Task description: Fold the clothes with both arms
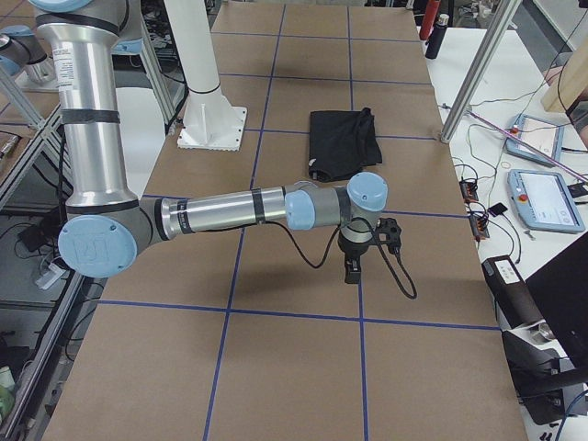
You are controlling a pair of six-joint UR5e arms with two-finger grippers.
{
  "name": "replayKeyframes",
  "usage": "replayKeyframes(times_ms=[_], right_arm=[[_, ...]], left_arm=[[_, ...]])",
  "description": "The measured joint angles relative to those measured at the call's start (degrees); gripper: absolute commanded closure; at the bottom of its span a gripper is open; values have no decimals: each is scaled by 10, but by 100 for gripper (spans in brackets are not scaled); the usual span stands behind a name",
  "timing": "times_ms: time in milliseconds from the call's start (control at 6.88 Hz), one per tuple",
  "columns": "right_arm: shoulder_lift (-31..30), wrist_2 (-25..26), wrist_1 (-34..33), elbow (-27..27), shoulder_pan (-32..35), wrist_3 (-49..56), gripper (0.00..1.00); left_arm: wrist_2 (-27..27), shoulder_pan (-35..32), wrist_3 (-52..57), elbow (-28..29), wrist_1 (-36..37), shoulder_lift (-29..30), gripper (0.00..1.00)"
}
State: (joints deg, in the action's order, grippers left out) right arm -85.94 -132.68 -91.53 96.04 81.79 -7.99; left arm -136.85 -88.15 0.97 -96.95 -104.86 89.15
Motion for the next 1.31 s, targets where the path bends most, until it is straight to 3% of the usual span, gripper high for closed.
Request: replayKeyframes(times_ms=[1308], right_arm=[[-16,-6,3,43,-13,1,0]], left_arm=[[2,1,-3,-10,-23,-2,0]])
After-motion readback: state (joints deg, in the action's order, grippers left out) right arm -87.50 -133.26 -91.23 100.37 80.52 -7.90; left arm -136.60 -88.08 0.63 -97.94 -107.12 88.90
